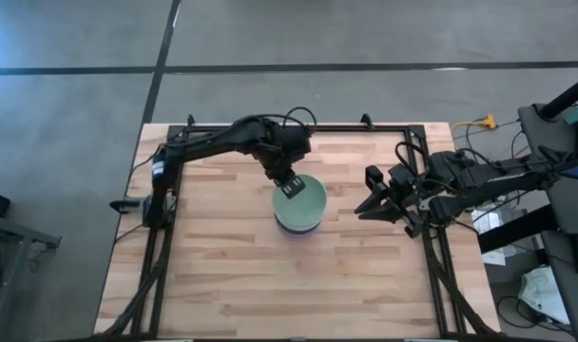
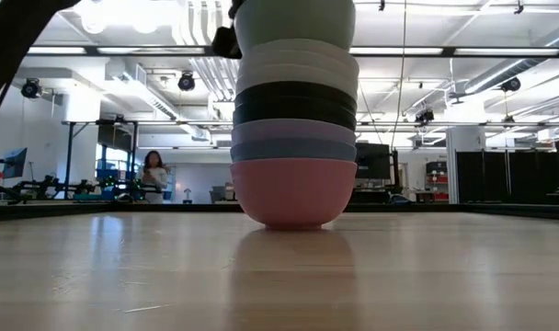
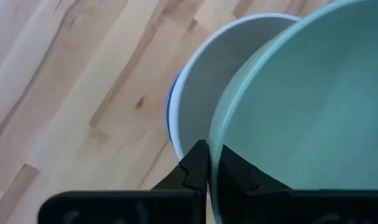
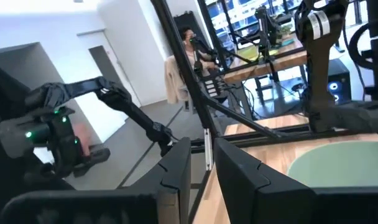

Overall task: Nest bowls inside each other
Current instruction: Stack the green bowl into the white bowl

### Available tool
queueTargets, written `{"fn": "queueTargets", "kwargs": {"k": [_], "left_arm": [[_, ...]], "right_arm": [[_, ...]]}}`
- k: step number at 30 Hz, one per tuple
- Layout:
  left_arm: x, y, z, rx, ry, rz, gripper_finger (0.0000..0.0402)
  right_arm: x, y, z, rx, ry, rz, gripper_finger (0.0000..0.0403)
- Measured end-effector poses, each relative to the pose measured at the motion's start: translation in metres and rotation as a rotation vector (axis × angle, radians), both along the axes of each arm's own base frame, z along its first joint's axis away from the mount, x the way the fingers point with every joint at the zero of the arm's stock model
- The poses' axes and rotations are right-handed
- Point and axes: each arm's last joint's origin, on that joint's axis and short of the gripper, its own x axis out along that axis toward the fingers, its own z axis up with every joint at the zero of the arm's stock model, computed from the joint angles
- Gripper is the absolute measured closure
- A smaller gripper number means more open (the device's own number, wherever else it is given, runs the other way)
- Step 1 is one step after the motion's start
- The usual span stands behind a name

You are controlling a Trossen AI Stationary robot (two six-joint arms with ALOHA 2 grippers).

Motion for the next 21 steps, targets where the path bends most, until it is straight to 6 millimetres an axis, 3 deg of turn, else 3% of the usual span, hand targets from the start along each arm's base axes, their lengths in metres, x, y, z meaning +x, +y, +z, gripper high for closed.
{"fn": "queueTargets", "kwargs": {"k": [21], "left_arm": [[0.008,0.007,-0.013,0.073,0.026,-0.022,0.0402]], "right_arm": [[0.001,-0.002,-0.001,-0.001,0.015,-0.043,0.0335]]}}
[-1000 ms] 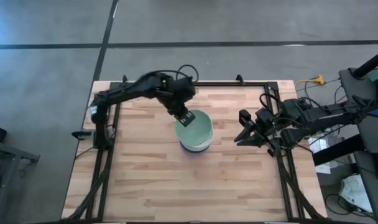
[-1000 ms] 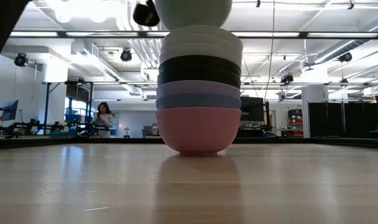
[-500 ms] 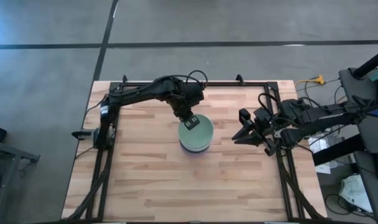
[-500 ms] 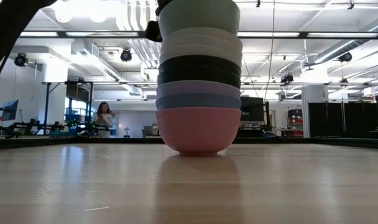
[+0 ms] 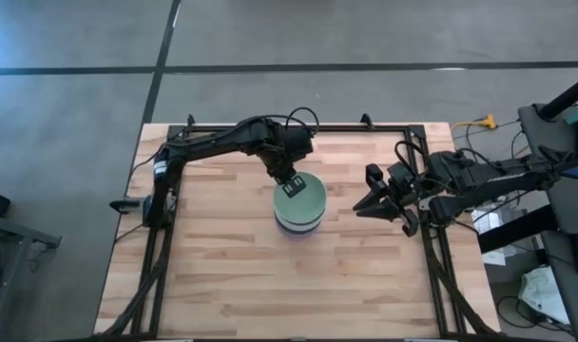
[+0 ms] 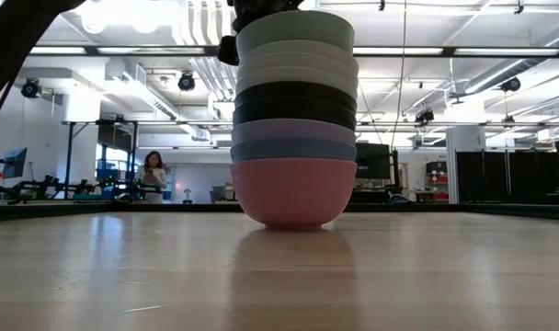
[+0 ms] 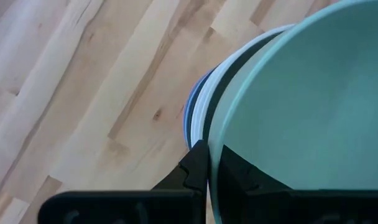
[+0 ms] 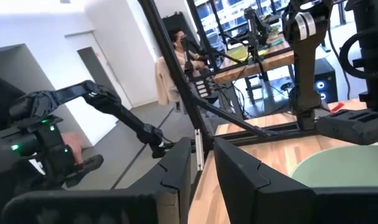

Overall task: Nest bowls inside each other
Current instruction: Stack the green bowl into the white bowl

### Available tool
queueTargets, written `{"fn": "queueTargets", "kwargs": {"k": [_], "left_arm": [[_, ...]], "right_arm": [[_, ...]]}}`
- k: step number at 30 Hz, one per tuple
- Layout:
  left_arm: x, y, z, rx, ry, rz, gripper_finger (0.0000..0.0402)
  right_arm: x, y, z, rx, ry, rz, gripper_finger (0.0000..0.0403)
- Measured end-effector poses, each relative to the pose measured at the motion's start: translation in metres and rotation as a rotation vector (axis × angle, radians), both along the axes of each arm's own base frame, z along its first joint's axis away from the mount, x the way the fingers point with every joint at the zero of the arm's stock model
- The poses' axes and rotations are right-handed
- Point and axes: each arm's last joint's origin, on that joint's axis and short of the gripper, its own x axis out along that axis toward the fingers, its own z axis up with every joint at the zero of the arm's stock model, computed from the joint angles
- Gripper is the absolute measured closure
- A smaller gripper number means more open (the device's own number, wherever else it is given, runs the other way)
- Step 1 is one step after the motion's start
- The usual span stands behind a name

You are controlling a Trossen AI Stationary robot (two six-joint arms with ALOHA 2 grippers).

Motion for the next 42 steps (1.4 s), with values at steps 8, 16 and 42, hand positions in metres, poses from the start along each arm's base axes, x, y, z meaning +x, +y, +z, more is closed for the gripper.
{"fn": "queueTargets", "kwargs": {"k": [8,16,42], "left_arm": [[0.001,0.001,-0.002,0.023,0.003,-0.006,0.0402],[0.002,-0.004,-0.016,0.018,0.055,-0.018,0.0401],[0.006,-0.005,-0.018,-0.026,0.013,-0.062,0.0261]], "right_arm": [[0.0,0.0,0.0,0.014,0.005,0.0,0.0335],[0.0,0.0,0.0,0.018,0.007,0.0,0.0335],[0.0,0.0,0.0,0.074,0.029,0.0,0.0335]]}}
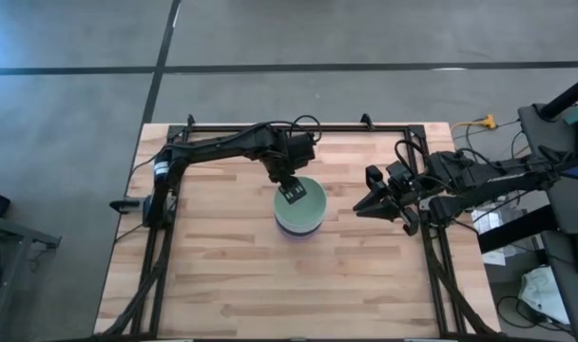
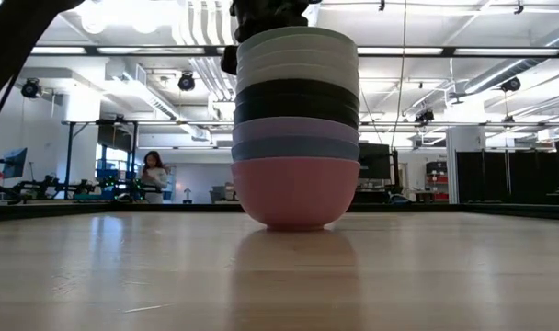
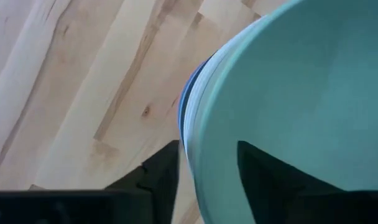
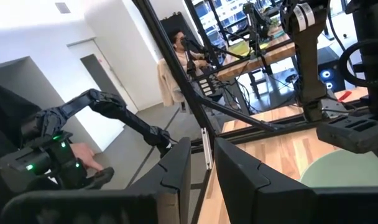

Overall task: Nest bowls inside each other
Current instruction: Stack the green bowl into the white bowl, then return to Home Position

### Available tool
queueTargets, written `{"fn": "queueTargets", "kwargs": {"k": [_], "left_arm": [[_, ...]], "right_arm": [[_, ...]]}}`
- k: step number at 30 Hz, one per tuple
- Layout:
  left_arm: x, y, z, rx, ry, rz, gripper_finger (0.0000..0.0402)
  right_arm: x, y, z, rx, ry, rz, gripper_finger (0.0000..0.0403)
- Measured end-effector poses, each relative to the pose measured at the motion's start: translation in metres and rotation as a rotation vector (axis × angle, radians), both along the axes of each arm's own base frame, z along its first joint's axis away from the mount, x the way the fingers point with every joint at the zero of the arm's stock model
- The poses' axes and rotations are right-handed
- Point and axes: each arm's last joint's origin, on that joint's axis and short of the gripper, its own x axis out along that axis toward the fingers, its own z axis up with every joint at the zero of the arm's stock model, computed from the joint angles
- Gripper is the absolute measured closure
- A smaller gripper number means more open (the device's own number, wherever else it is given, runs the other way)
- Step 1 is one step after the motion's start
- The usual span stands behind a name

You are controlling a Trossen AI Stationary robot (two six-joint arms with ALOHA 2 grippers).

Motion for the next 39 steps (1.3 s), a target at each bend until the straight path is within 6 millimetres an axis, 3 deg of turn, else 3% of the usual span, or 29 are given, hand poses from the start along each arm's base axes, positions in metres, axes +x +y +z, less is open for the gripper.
{"fn": "queueTargets", "kwargs": {"k": [6,15,19,22,25,32,39], "left_arm": [[-0.002,0.001,0.006,0.016,-0.017,0.007,0.0214],[-0.019,0.001,0.036,0.111,-0.095,0.029,0.0212],[-0.022,-0.001,0.055,0.118,-0.24,-0.034,0.025],[-0.015,-0.002,0.059,0.09,-0.344,-0.097,0.0318],[-0.006,0.0,0.049,0.102,-0.348,-0.126,0.0386],[0.012,0.008,0.022,0.089,-0.274,-0.118,0.0398],[0.015,0.01,0.016,0.095,-0.259,-0.133,0.0401]], "right_arm": [[0.0,0.0,0.0,0.0,0.0,0.0,0.0335],[0.0,0.0,0.0,0.0,0.0,-0.017,0.0335],[0.0,-0.001,0.0,-0.001,0.0,-0.026,0.0335],[0.0,-0.001,0.0,-0.001,0.001,-0.044,0.0335],[0.0,-0.001,0.0,-0.001,0.001,-0.045,0.0335],[0.0,-0.001,-0.001,0.034,0.025,-0.044,0.0335],[0.0,-0.001,-0.003,0.049,0.051,-0.044,0.0335]]}}
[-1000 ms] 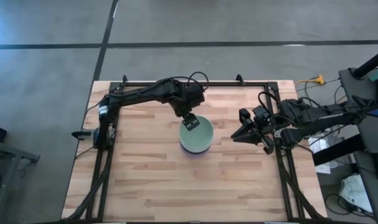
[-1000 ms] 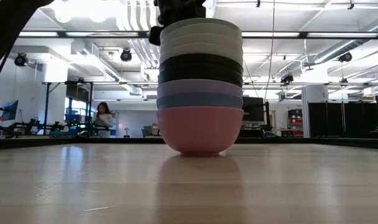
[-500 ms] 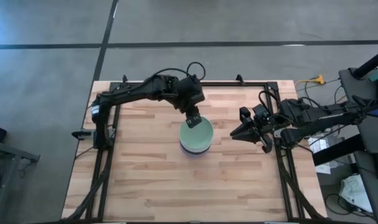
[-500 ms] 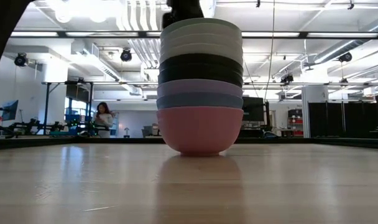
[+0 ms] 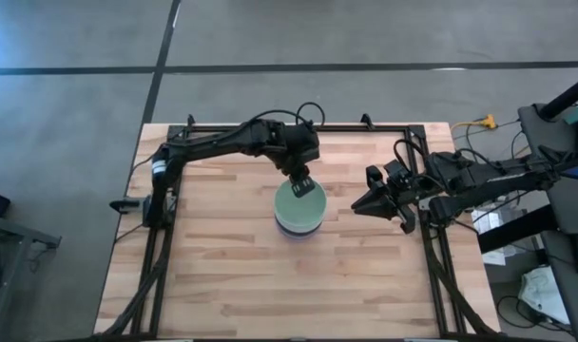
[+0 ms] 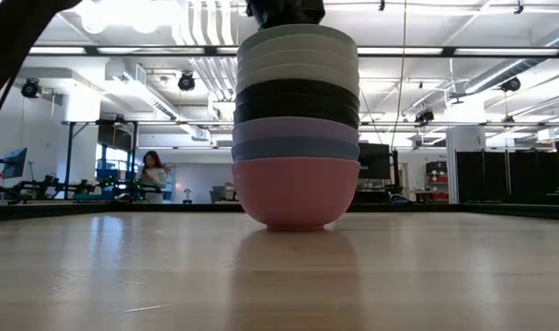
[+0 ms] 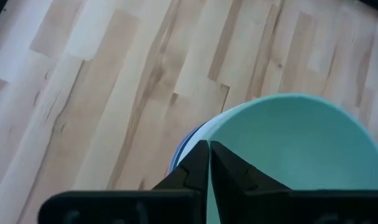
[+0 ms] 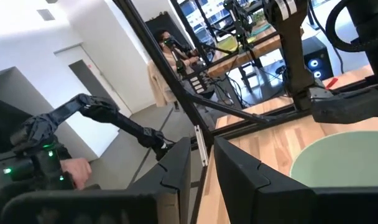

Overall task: Nest bowls inside each other
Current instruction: Return to Home Position

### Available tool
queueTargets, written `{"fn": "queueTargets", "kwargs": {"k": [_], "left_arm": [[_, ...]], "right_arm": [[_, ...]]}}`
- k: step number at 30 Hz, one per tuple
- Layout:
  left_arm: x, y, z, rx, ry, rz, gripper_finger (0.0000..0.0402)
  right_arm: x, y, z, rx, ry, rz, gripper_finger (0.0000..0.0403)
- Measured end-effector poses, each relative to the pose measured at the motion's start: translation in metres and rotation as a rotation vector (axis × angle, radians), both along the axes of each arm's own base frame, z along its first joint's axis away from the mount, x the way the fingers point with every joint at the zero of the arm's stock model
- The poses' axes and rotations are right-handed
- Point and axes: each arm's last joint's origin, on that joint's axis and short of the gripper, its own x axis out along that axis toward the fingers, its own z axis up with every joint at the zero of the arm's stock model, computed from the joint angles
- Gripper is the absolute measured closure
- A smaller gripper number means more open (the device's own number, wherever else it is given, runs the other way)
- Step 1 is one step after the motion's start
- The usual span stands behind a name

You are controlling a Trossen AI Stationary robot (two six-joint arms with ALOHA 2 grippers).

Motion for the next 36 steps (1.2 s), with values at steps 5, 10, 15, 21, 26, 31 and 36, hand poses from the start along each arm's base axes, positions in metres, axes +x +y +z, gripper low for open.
{"fn": "queueTargets", "kwargs": {"k": [5,10,15,21,26,31,36], "left_arm": [[-0.002,0.0,0.002,0.0,0.001,0.003,0.0401],[-0.021,-0.005,0.028,0.026,-0.061,0.015,0.0401],[-0.044,-0.029,0.059,0.064,-0.161,-0.062,0.0401],[-0.06,-0.056,0.086,0.102,-0.498,-0.127,0.0402],[-0.091,-0.068,0.115,0.124,-0.936,-0.147,0.0402],[-0.157,-0.069,0.142,0.173,-1.231,-0.128,0.0402],[-0.23,-0.067,0.152,0.269,-1.325,-0.021,0.0401]], "right_arm": [[0.0,0.0,0.0,0.0,0.0,0.0,0.0335],[0.0,0.0,0.0,0.001,-0.005,0.0,0.0335],[0.011,0.001,-0.003,-0.005,-0.001,-0.045,0.0335],[0.044,0.004,0.004,-0.056,-0.253,-0.136,0.0337],[0.04,-0.014,0.045,-0.144,-0.685,-0.284,0.038],[-0.006,-0.029,0.084,-0.312,-0.709,-0.455,0.0393],[-0.086,-0.037,0.12,-0.434,-0.671,-0.623,0.0394]]}}
